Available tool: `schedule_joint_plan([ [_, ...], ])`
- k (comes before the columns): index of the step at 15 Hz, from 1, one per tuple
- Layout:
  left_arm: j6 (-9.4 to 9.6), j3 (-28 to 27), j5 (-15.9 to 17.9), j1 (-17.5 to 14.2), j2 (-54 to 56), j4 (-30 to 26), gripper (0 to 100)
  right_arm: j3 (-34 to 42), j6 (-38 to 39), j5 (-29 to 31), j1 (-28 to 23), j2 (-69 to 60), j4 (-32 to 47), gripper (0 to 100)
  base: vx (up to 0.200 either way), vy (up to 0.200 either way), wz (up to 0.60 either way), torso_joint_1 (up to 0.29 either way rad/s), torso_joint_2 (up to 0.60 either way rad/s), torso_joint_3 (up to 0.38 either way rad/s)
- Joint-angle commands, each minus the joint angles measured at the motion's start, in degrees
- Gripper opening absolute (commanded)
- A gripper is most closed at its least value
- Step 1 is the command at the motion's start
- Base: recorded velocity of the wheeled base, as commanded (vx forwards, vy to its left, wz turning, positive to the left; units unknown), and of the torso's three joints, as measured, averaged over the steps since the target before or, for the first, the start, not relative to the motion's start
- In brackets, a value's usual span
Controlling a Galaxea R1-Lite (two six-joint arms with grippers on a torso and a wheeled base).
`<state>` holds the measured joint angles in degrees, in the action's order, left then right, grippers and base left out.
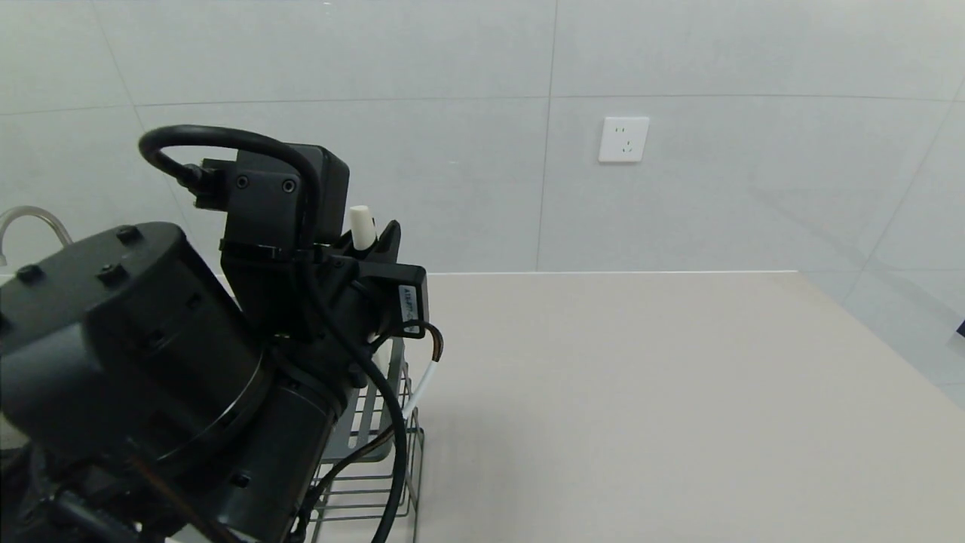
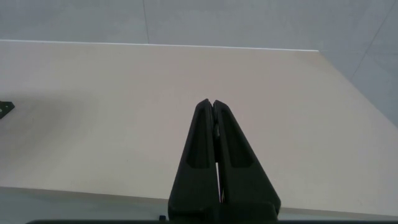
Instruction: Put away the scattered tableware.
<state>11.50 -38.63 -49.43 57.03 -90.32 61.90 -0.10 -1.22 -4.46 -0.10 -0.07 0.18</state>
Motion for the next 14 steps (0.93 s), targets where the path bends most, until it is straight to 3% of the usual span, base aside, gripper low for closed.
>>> schedule_joint_plan([
  [1,-1.21,1.3,-0.1,0.0,-1.1,-0.1,0,0.0,0.0,0.0,0.0,0.1,0.0,0,0.0,0.0,0.0,0.0,0.0,0.0],
  [4,-3.5,2.3,-0.1,-0.8,-1.8,-0.1,0,0.0,0.0,0.0,0.0,0.1,0.0,0,0.0,0.0,0.0,0.0,0.0,0.0],
  [10,-4.9,3.9,0.2,-1.6,-2.2,0.0,0,0.0,0.0,0.0,0.0,0.1,0.0,0,0.0,0.0,0.0,0.0,0.0,0.0],
  [14,-7.28,5.6,0.2,-2.0,-3.0,0.0,0,0.0,0.0,0.0,0.0,0.1,0.0,0,0.0,0.0,0.0,0.0,0.0,0.0],
])
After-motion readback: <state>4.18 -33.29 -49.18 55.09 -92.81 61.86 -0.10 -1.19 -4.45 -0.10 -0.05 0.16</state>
